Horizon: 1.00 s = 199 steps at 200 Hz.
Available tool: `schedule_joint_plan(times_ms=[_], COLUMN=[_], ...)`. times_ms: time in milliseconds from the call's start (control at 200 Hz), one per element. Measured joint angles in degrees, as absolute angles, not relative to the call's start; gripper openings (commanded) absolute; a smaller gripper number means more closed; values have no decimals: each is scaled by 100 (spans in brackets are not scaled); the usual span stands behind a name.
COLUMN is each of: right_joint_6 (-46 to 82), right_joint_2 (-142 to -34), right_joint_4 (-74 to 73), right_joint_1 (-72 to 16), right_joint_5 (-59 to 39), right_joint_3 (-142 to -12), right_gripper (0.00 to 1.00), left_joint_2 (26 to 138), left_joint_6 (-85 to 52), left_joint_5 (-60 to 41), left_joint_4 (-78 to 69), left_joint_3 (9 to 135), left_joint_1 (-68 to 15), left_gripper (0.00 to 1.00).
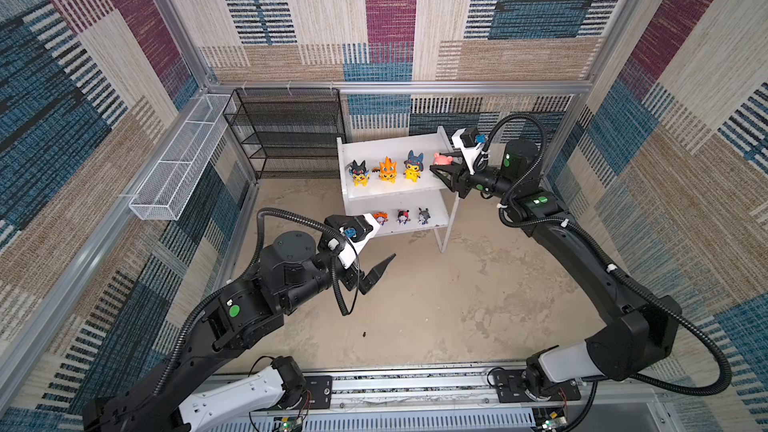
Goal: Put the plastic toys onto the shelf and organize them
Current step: 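Lower the toy onto the upper tier beside the blue-hooded Pikachu, right gripper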
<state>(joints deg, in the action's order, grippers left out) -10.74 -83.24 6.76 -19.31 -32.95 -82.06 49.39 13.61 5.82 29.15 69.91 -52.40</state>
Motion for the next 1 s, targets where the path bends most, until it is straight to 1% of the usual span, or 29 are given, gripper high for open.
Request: schedule_joint_plan(times_ms=[150, 296, 666, 827, 997], right_joint_6=[-1076, -1105, -1144, -1146, -1166], right_joint_2=[-8322, -8322, -8315, -8313, -8313], right_joint_4=[683, 676, 679, 683, 698], right_joint_1=[-1931, -1931, -1931, -1931, -1931], right_joint_5=[-3277, -3240, -3234, -3223, -3144], right_joint_3=[-8204, -8189, -8173, -8173, -8182], right_gripper=[45, 48, 50, 58, 64], left_joint_2=[4912, 4906, 4904, 4912, 4917], left_joint_6=[1363, 1363, 1365, 1365, 1367], left_joint_5=[582, 582, 582, 580, 580], left_joint_4=[2912, 2899, 2893, 2893, 2893], left_joint_3=[6984, 6973, 6949, 6949, 6947], left_joint_1=[-5240, -5240, -5240, -5240, -5240], left_gripper=[99, 99, 99, 99, 99])
